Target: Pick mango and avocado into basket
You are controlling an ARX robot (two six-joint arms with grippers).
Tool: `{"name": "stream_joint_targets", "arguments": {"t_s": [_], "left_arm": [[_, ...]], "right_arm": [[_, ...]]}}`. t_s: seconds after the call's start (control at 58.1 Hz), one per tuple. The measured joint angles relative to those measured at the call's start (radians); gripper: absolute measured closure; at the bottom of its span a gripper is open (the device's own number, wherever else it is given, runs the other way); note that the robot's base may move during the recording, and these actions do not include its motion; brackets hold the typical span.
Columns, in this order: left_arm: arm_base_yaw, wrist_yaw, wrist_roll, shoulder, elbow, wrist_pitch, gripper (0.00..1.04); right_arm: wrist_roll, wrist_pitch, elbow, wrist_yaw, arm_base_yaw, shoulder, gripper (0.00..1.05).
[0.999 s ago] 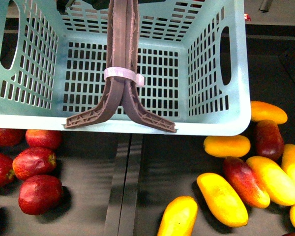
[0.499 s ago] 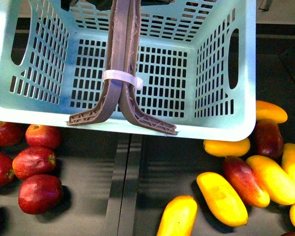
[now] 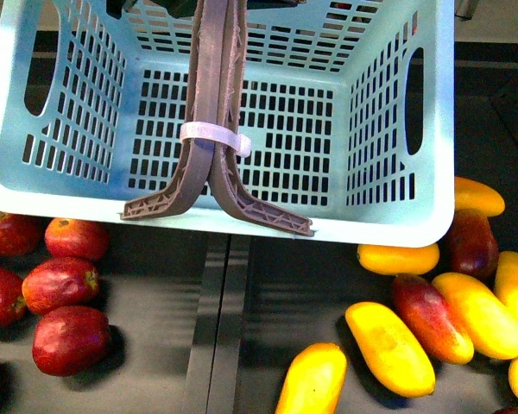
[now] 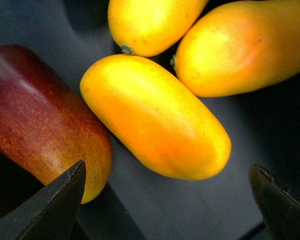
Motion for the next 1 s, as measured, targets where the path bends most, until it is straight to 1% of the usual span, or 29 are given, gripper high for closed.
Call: {"name": "stream_joint_targets", "arguments": {"t_s": [0.224, 0.293, 0.551, 0.844, 0.982, 0.999], "left_arm": [[0.0, -0.001, 0.0, 0.0, 0.0, 0.0, 1.01], [0.0, -0.002, 0.0, 0.0, 0.0, 0.0, 1.01], [0.0, -0.001, 0.0, 0.0, 0.0, 0.0, 1.01], [0.0, -0.001, 0.0, 0.001, 0.0, 0.0, 1.01], [0.0, -0.001, 0.0, 0.001, 0.0, 0.0, 1.01], [0.0, 0.0, 0.0, 0.001, 0.0, 0.0, 1.01]], "right_arm": [[-0.066, 0.059, 0.005, 0.007, 0.026, 0.067, 0.09], [-0.087, 0.106, 0.018, -0.001, 0.032, 0.094, 0.09], [-0.107, 0.165, 0.046, 0.007, 0.064, 0.187, 0.09], [-0.102, 0.209, 0.051, 0.011, 0.09, 0.207, 0.09], [-0.077, 0.202, 0.051, 0.005, 0.093, 0.203, 0.34], [-0.074, 0.2, 0.051, 0.005, 0.093, 0.201, 0.35]]}}
